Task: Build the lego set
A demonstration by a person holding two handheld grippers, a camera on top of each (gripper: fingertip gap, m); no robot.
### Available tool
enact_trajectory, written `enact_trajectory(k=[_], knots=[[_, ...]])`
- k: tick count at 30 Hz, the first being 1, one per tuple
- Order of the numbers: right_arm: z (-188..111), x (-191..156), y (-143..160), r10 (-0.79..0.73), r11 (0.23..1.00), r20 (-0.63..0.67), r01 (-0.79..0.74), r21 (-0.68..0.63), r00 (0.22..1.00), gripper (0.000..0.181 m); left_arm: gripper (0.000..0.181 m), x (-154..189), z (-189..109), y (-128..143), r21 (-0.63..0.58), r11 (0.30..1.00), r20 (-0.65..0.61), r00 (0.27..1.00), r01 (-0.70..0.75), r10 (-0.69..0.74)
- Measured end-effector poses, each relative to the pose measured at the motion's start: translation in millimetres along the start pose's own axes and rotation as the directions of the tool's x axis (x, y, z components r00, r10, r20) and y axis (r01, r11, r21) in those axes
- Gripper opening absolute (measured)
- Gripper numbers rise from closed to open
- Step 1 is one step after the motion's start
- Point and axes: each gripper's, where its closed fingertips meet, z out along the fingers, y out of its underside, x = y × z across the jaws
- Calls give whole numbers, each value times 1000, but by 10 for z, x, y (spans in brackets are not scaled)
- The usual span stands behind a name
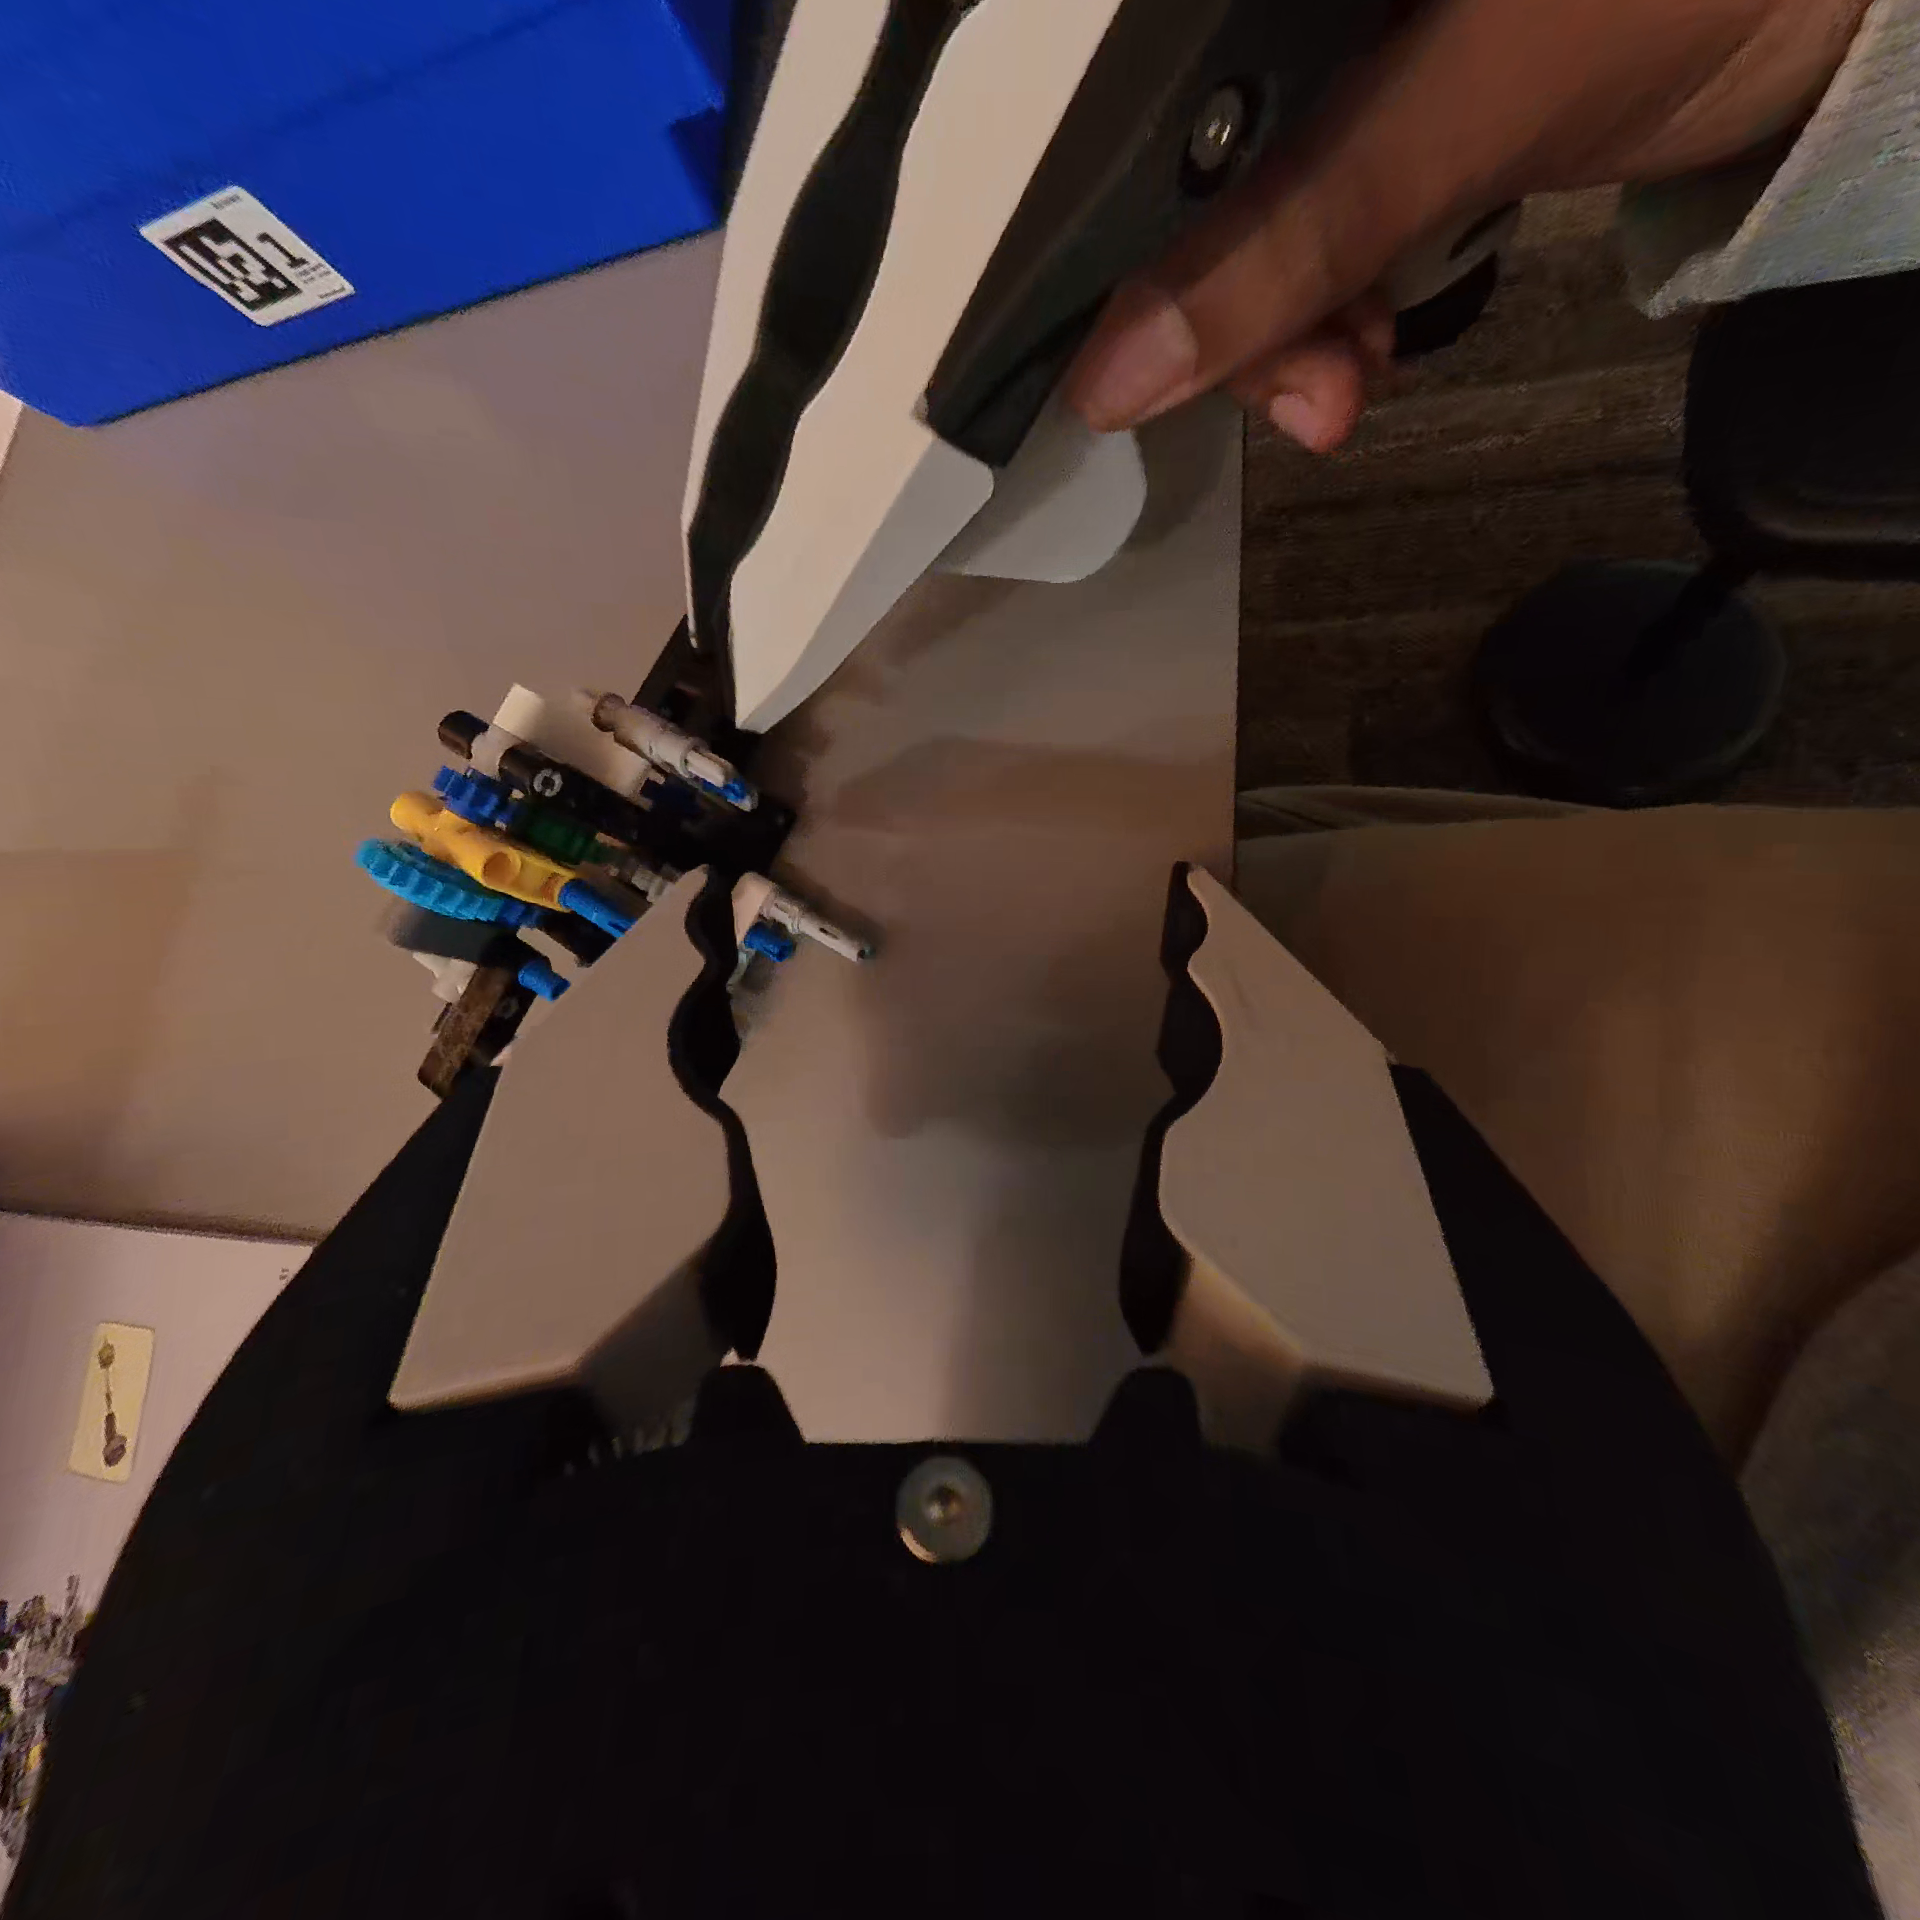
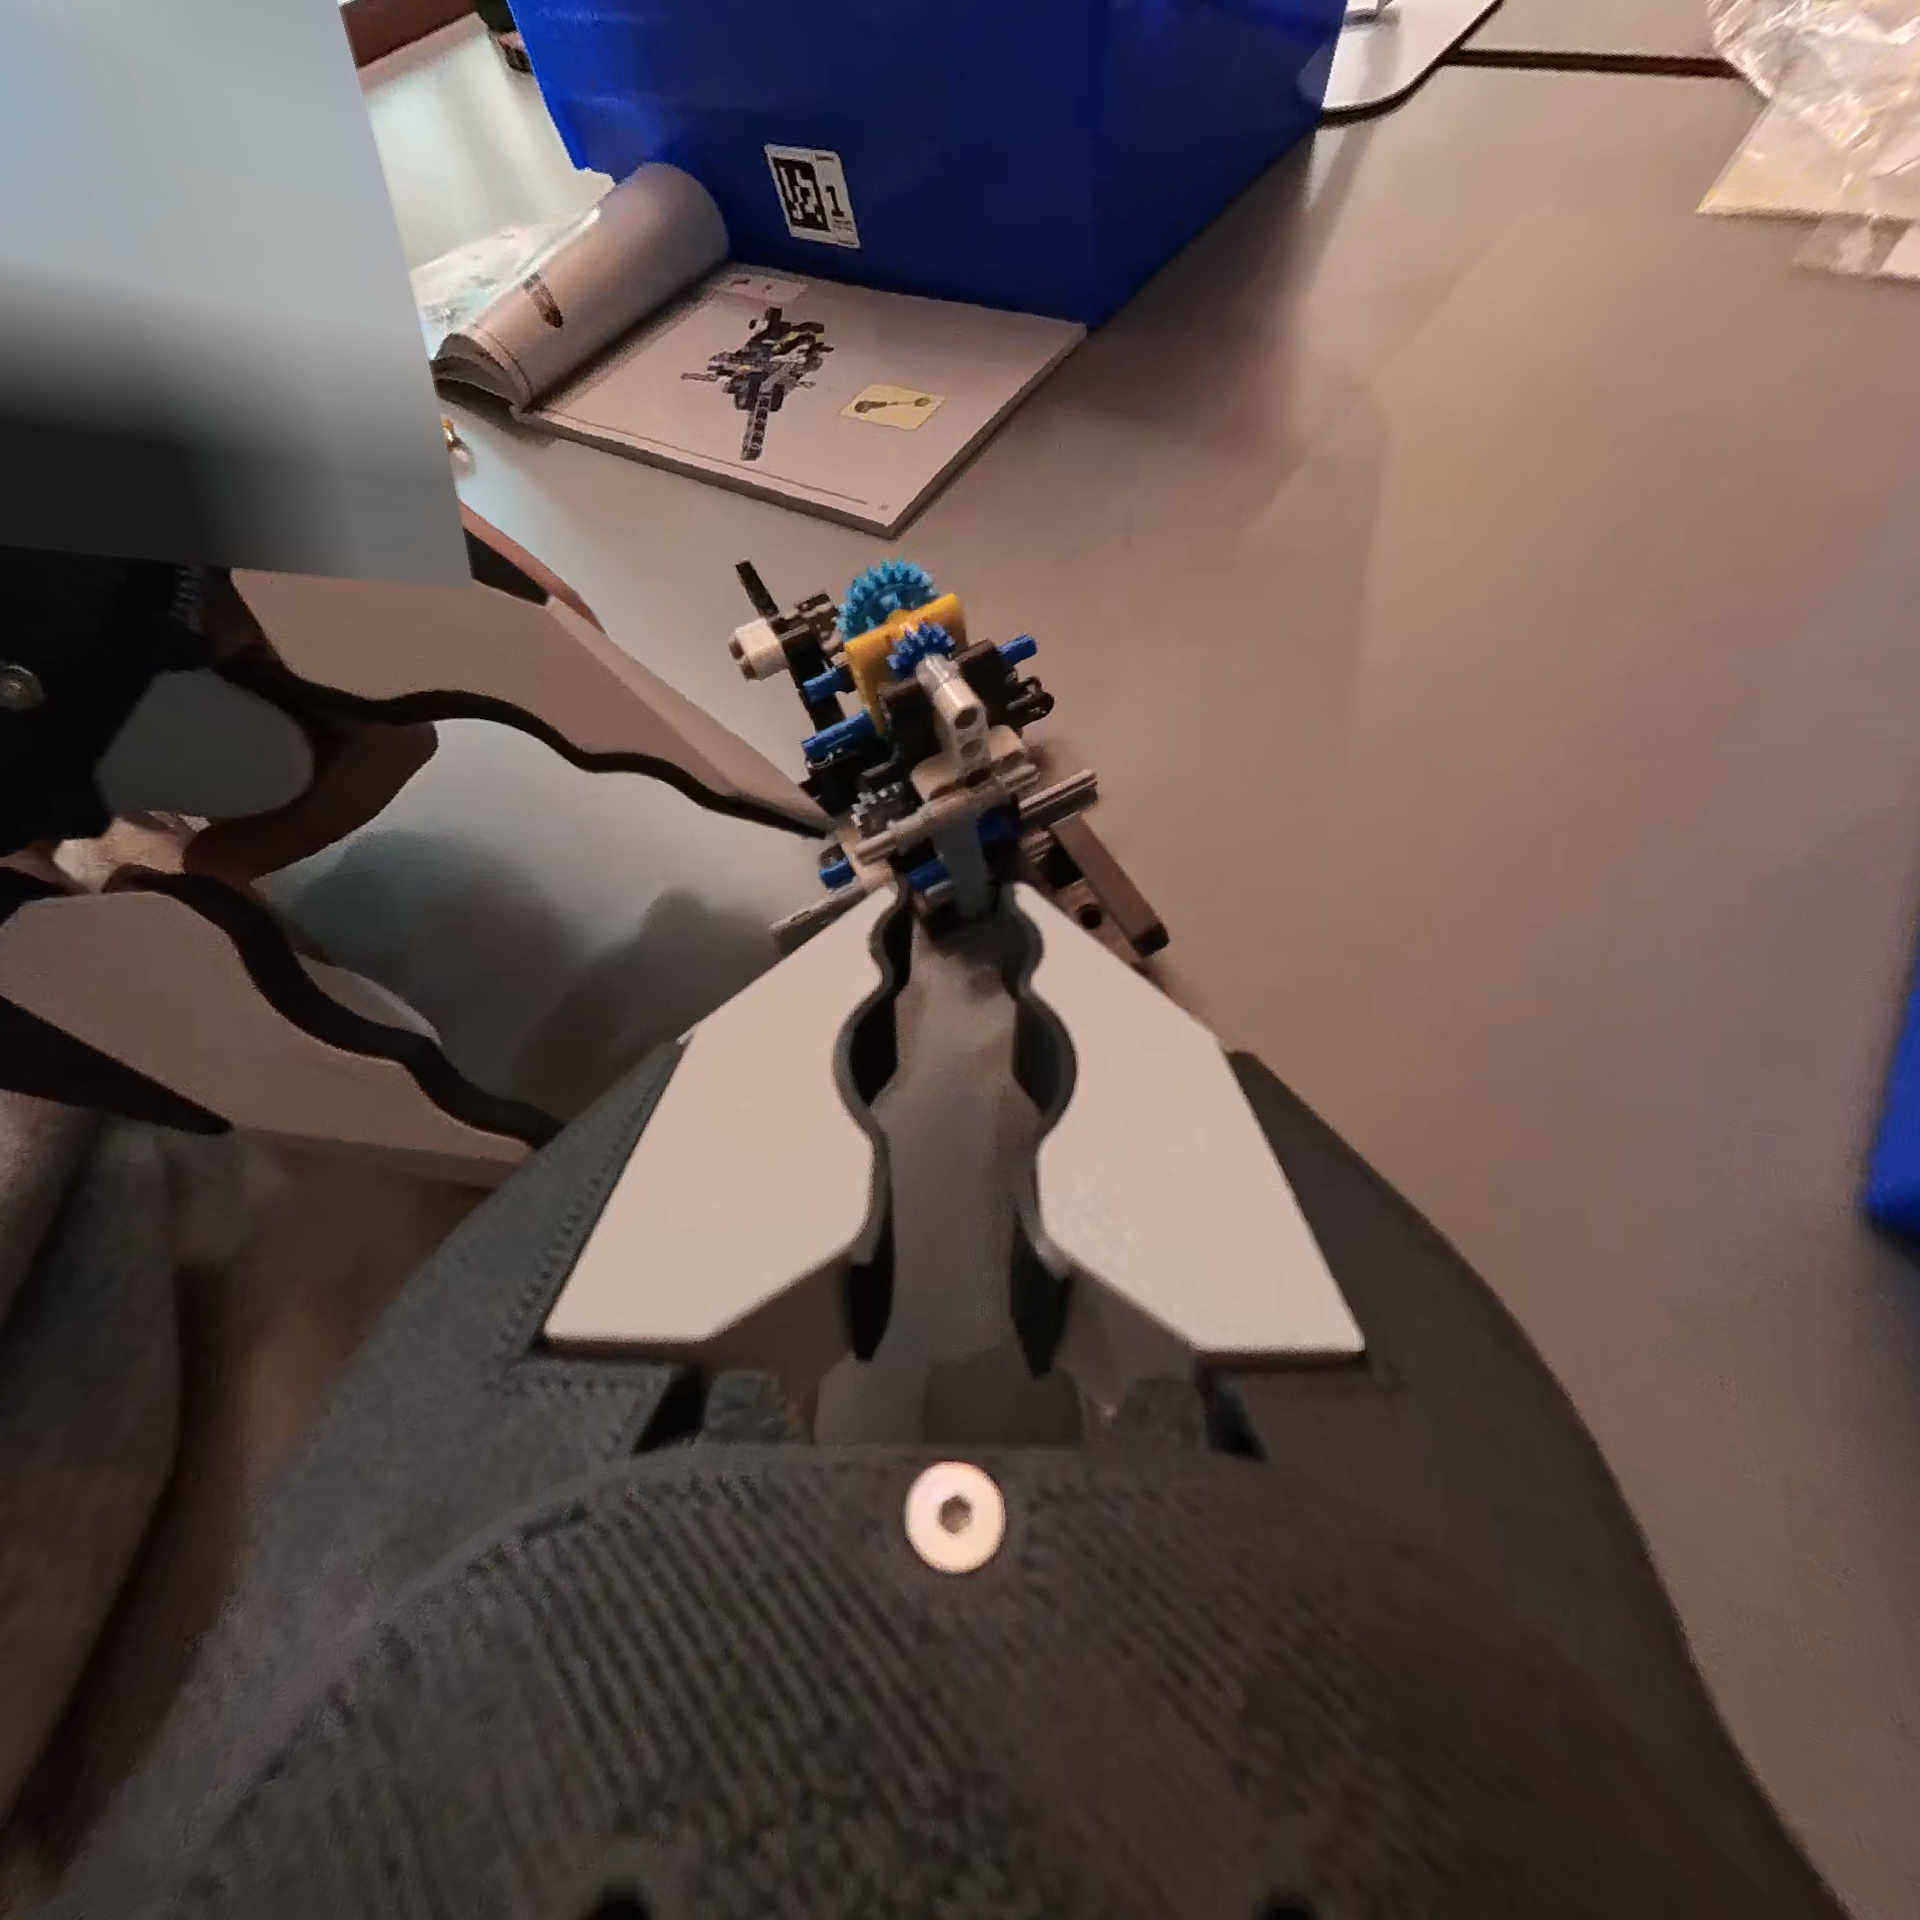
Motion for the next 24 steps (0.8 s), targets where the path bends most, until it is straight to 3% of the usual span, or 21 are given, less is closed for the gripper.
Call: enact_trajectory(k=[1, 8, 13, 24], knots=[[18, 10, -5, -14, 1000, 2, 14, -10, 1000, 18, 82, 2, 14, -9, -2, 1000, -8, 1000, 7, -7], [181, 51, 58, -158, 978, 60, 165, -126, 986, 28, 83, 18, 61, -25, 3, 998, -69, 996, 62, -61], [247, 1, 40, -150, 974, 174, 175, -141, 973, 24, 87, -5, 80, -36, 12, 997, -74, 995, 75, -74], [246, -238, 88, -151, 970, 252, 193, -150, 956, 17, 83, 58, -120, 123, -65, 996, -94, 994, 55, -61]])
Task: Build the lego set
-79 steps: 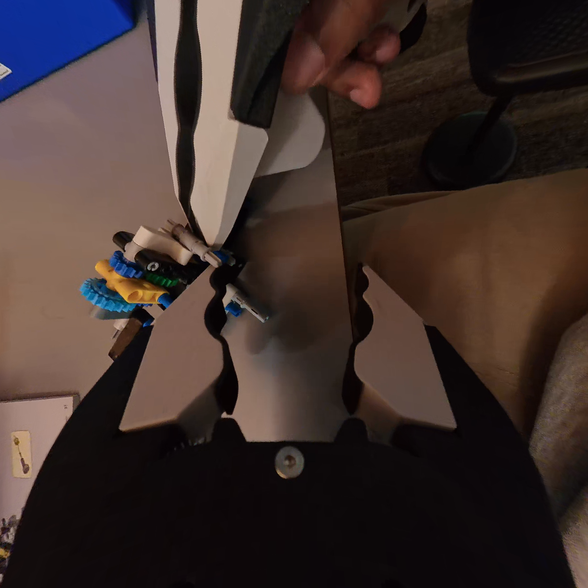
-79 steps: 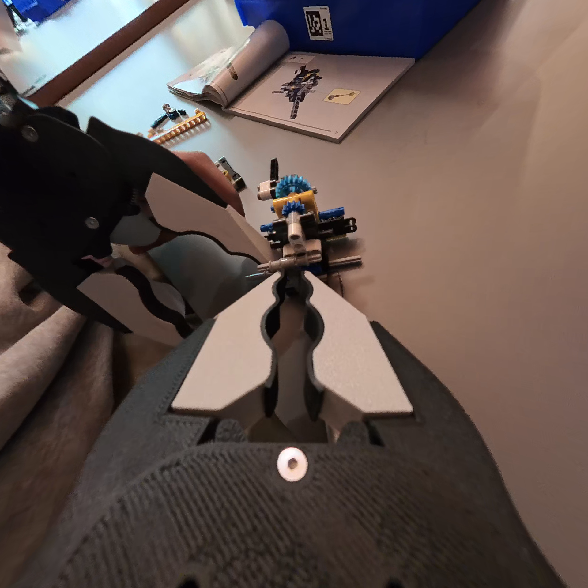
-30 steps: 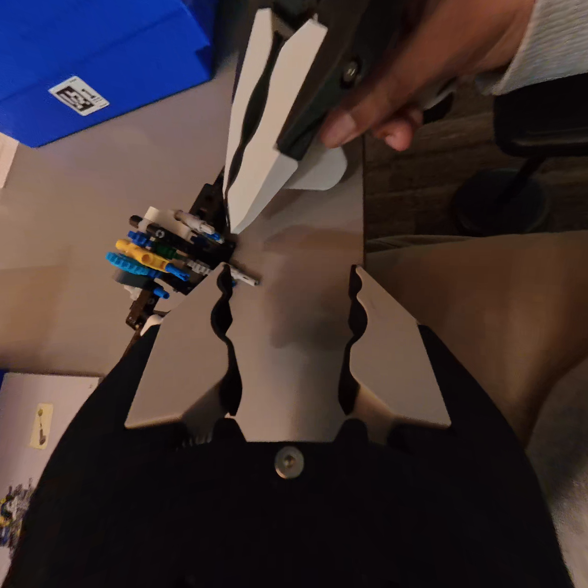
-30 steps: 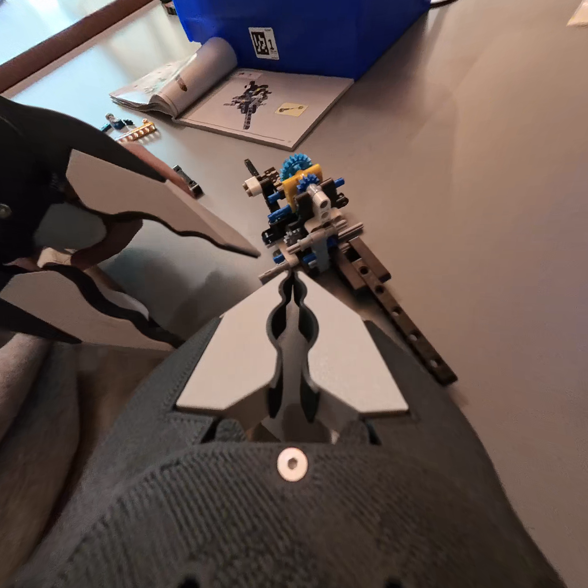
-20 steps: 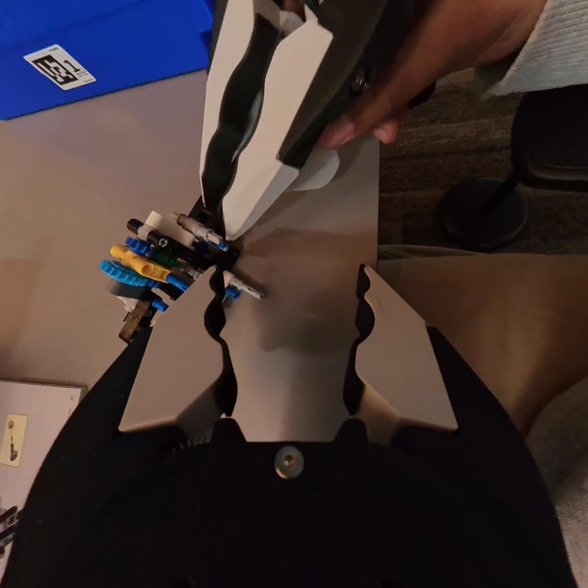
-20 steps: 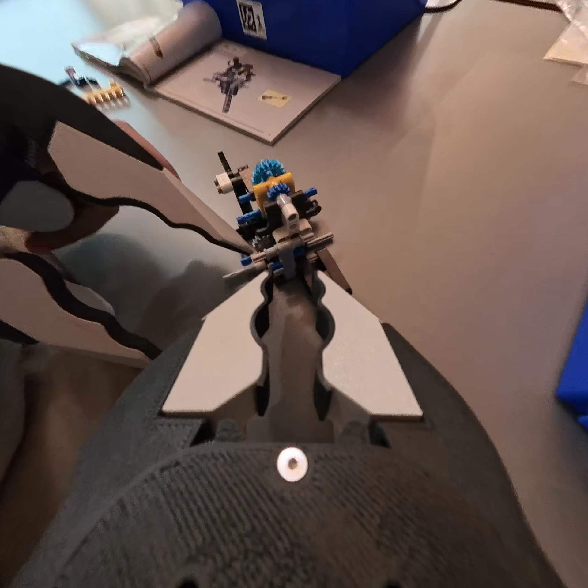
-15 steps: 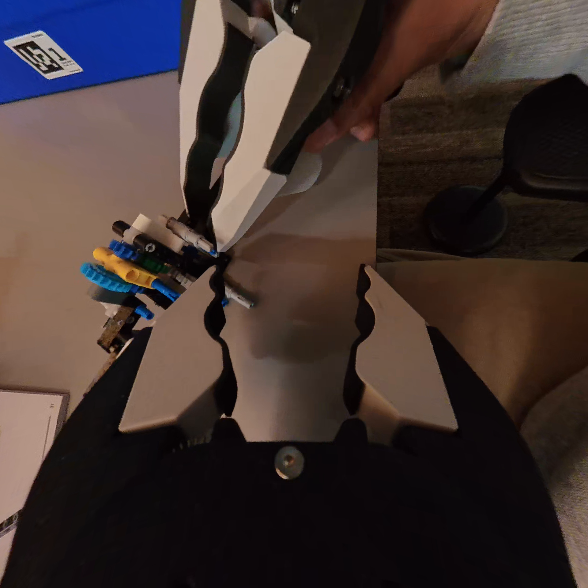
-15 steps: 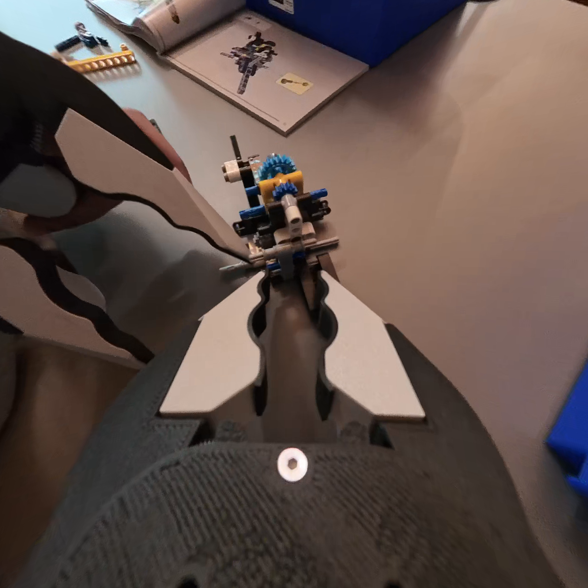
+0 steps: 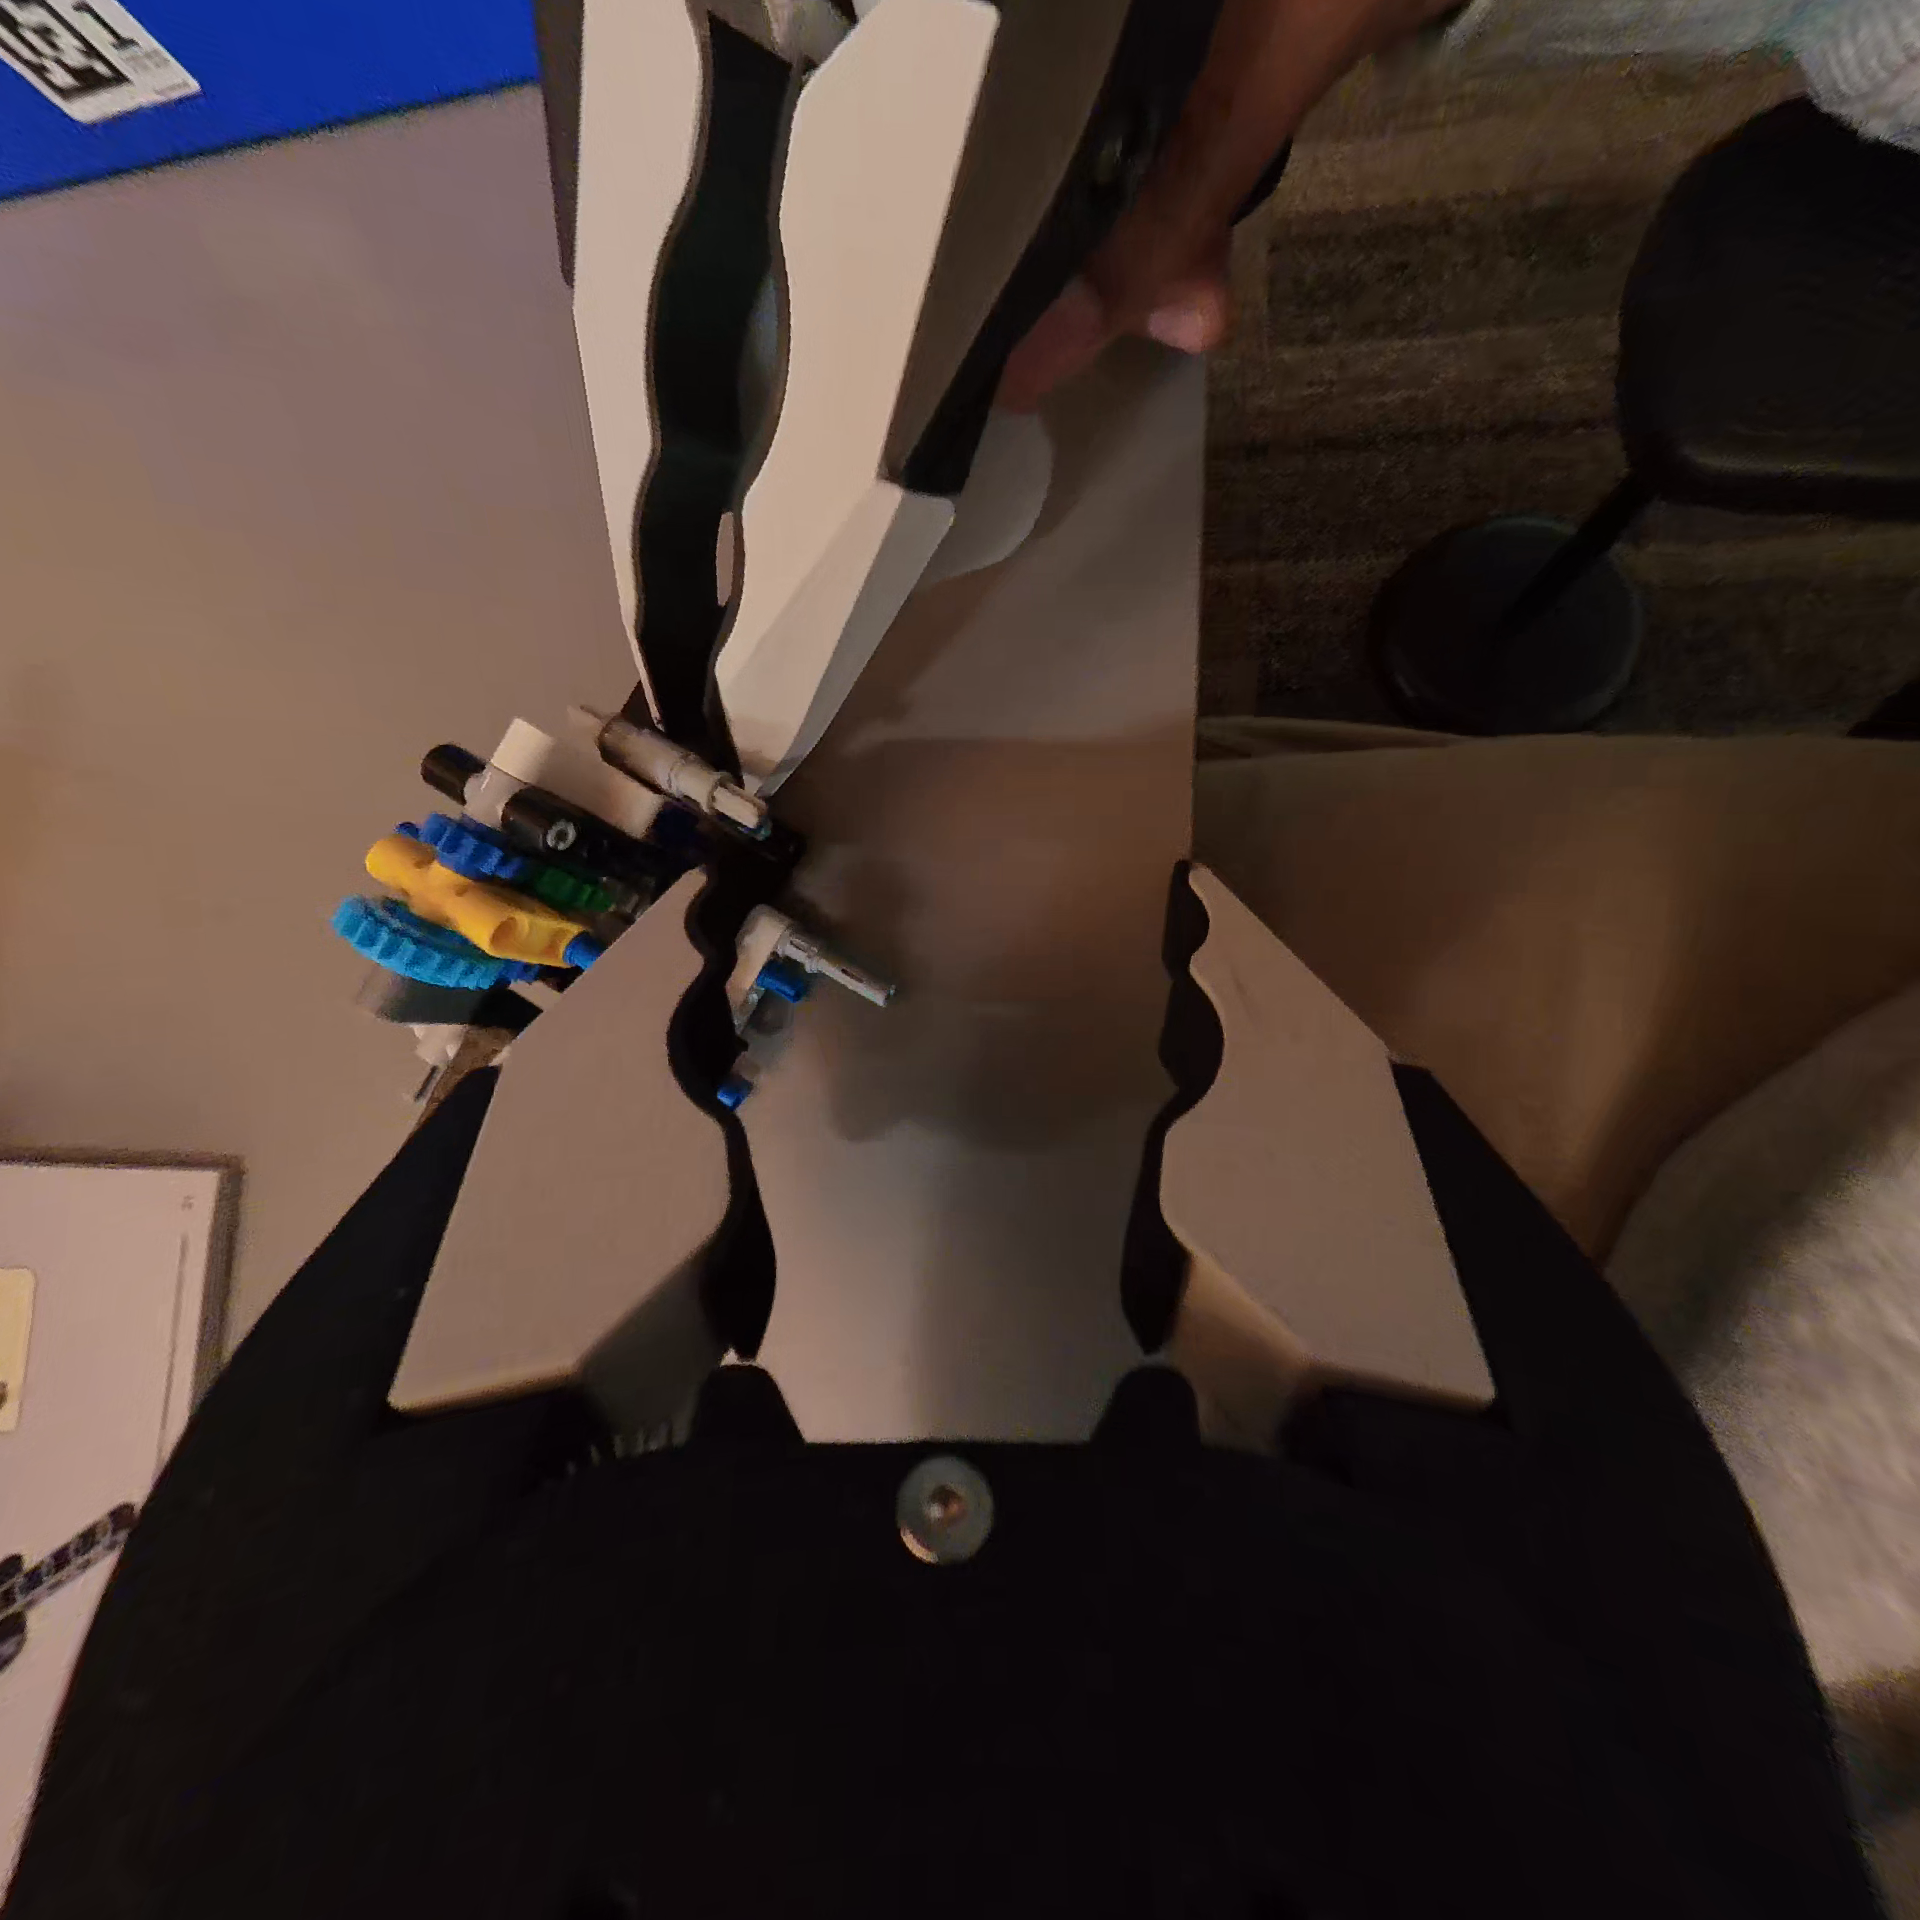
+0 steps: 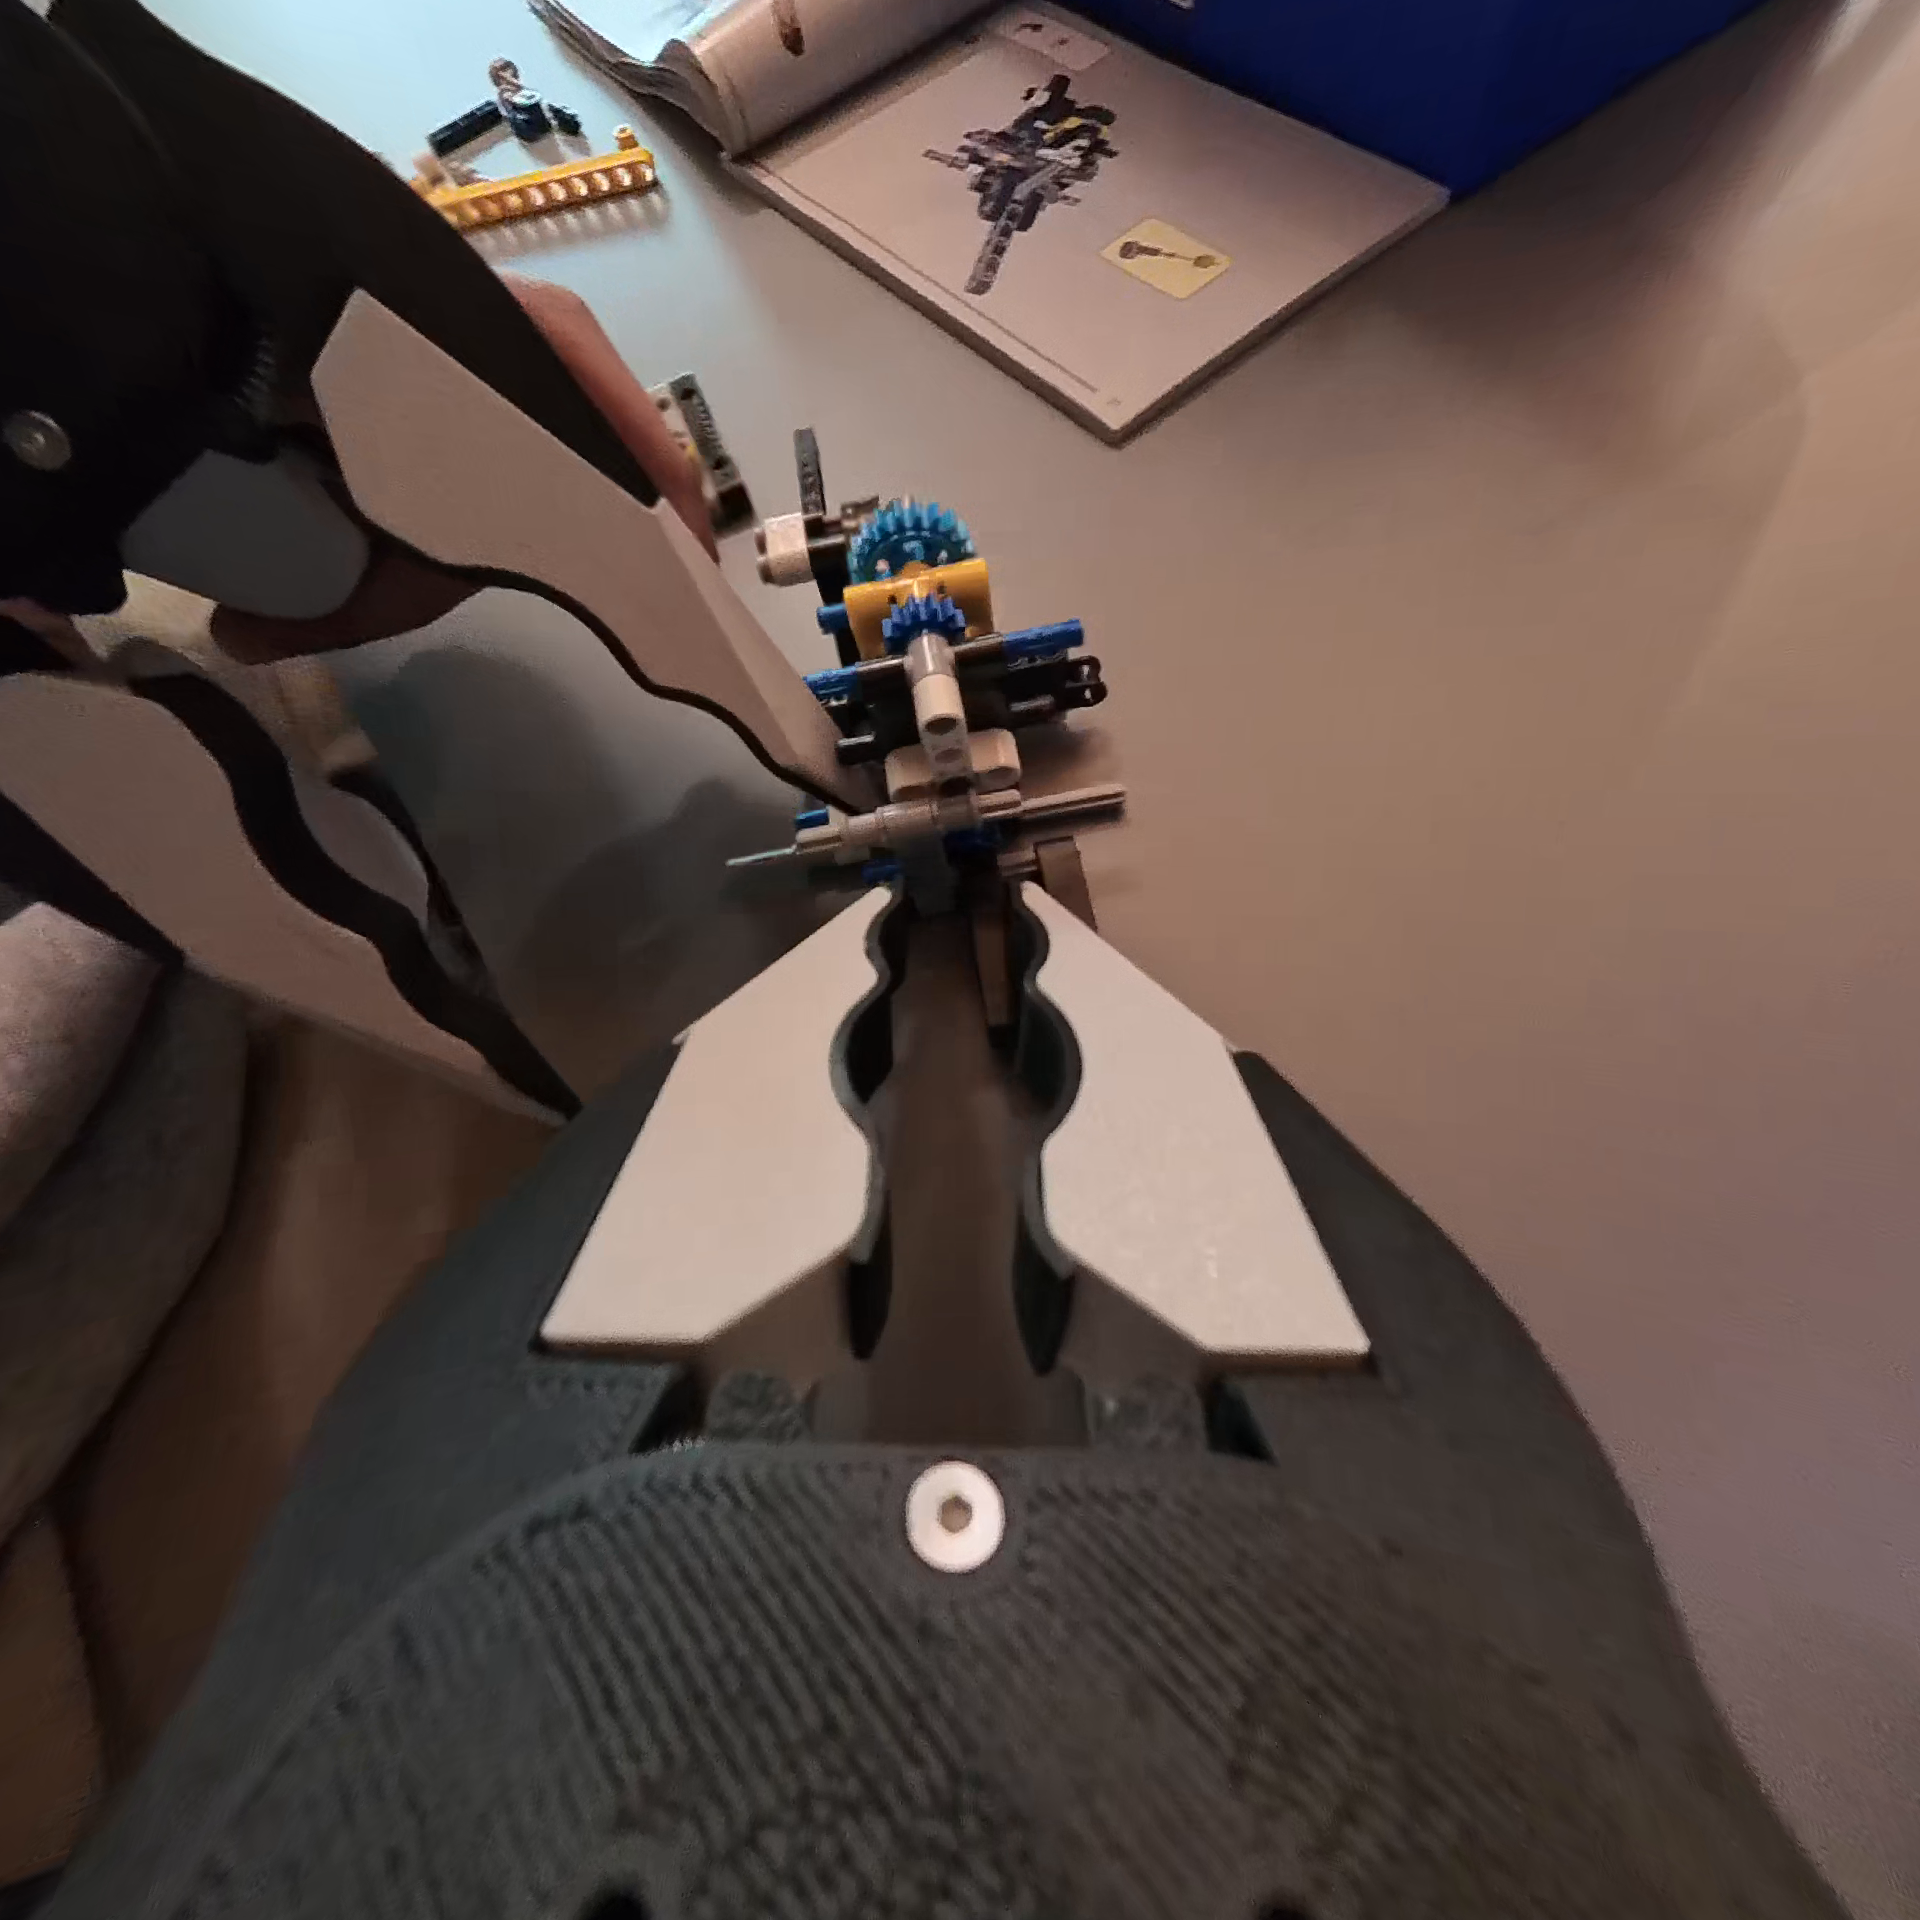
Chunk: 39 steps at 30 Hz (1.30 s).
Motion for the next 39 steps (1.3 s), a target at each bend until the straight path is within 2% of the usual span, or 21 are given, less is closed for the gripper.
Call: enact_trajectory(k=[3, 8, 14, 19, 25, 29, 39], knots=[[29, -158, -1, 9, 1000, 47, -9, -1, 999, 18, 82, 131, -25, 101, -43, 999, -19, 1000, -17, 16], [43, -316, 5, 12, 1000, 62, -13, 8, 998, 19, 84, 216, -54, 178, -88, 993, 54, 995, -79, 84], [44, -321, 3, 20, 1000, 62, -21, 22, 998, 19, 83, 208, -56, 163, -64, 995, 45, 996, -78, 81], [45, -315, 1, 24, 999, 70, -26, 30, 997, 18, 84, 185, -35, 169, -54, 989, 61, 988, -136, 139], [46, -313, 1, 21, 999, 73, -24, 32, 997, 18, 74, 119, -35, 201, -125, 974, 112, 972, -190, 204], [39, -317, -15, 8, 999, 68, -11, 46, 998, 14, 75, 109, -32, 223, -176, 958, 135, 959, -225, 250], [53, -325, -46, 14, 998, 67, -19, 65, 998, 13, 74, 109, -40, 204, -131, 972, 138, 967, -195, 213]])
